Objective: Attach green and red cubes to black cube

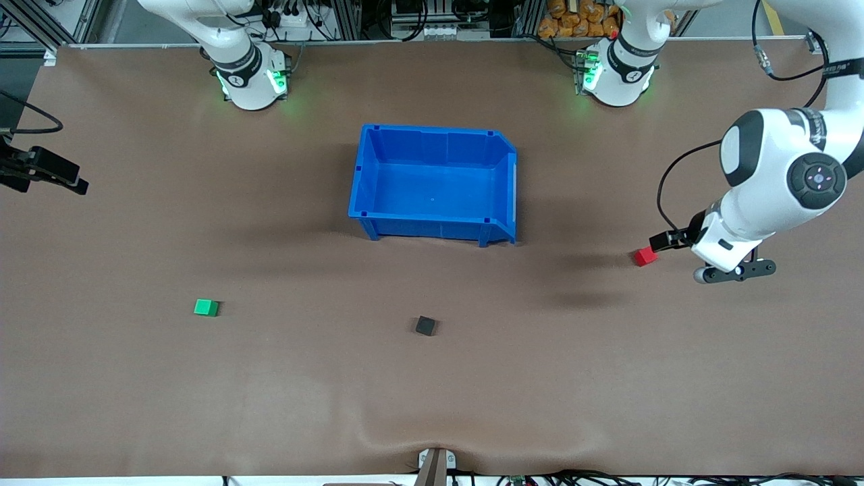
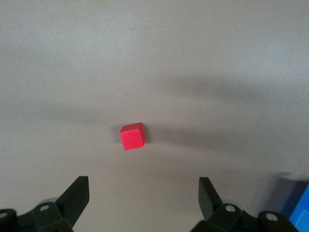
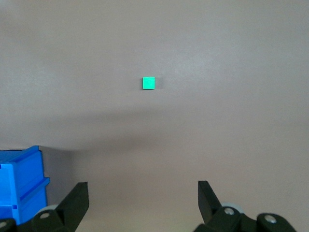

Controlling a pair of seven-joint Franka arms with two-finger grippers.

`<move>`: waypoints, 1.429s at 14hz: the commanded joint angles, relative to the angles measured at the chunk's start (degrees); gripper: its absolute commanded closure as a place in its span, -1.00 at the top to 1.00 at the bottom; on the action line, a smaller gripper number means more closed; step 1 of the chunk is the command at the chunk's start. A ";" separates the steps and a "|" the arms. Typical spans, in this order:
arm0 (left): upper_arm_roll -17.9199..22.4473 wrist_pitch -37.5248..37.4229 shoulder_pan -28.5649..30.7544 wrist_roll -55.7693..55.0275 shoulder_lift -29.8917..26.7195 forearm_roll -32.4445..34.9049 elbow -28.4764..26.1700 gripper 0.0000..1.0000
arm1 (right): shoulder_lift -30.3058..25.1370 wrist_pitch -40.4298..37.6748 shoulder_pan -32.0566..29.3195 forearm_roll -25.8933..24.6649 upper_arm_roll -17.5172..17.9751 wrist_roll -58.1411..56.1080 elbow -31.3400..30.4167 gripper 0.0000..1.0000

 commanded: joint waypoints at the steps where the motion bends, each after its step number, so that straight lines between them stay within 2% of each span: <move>1: -0.33 2.07 0.78 -2.19 1.40 0.26 -0.27 1.00 | 0.45 -0.74 0.05 -0.39 0.04 0.87 1.20 1.00; 9: -0.24 6.28 2.71 -2.28 4.74 0.35 -1.23 1.00 | 0.45 -0.74 -0.04 -0.30 -0.04 0.96 1.29 1.00; 14: -0.24 8.66 2.71 -2.19 4.84 0.35 -3.17 1.00 | 1.33 -1.00 -0.65 -0.48 -0.22 0.87 0.94 1.00; 17: -0.24 9.28 2.71 -2.19 5.62 0.35 -3.17 1.00 | 3.96 -0.92 0.22 -0.22 0.04 0.87 0.94 1.00; 20: -0.24 9.72 2.98 -2.19 6.94 0.35 -3.08 1.00 | 7.74 -0.39 3.56 -0.30 0.39 0.87 1.20 1.00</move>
